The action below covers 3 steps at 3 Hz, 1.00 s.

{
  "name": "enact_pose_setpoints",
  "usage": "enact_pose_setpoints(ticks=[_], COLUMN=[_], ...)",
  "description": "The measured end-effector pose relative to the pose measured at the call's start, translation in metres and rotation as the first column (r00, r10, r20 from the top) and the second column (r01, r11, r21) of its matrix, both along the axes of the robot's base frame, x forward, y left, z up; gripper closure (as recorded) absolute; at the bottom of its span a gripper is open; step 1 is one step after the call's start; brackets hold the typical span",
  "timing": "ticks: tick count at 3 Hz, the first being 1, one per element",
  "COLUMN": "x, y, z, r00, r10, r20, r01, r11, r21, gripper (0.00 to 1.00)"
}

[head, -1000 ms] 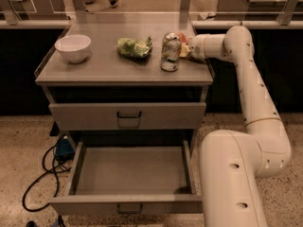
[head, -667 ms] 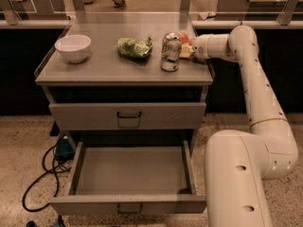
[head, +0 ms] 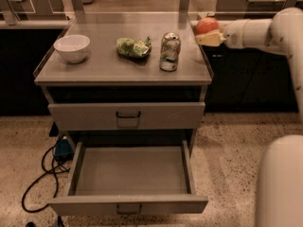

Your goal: Place apple into middle drawer

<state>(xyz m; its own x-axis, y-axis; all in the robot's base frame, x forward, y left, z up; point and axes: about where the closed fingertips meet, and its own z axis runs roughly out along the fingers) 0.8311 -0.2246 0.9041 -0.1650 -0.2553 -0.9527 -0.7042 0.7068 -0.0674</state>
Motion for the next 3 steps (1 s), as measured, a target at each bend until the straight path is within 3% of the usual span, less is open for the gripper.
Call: enact_pose_setpoints(ticks=[1, 2, 3], x=[-0.064, -0.143, -0.154], y=[-0.063, -0.086, -0.078], z=[0.079, 0.114, 0.091], r00=[0.9894, 0.9844, 0.9874], r10=[-0.121, -0.170, -0.158], r20=[0.079, 0.047, 0.002], r01=[0.122, 0.172, 0.158], r11=[0.992, 0.984, 0.985], r21=[-0.010, -0.050, -0.074], gripper=[1.00, 1.00, 1.00])
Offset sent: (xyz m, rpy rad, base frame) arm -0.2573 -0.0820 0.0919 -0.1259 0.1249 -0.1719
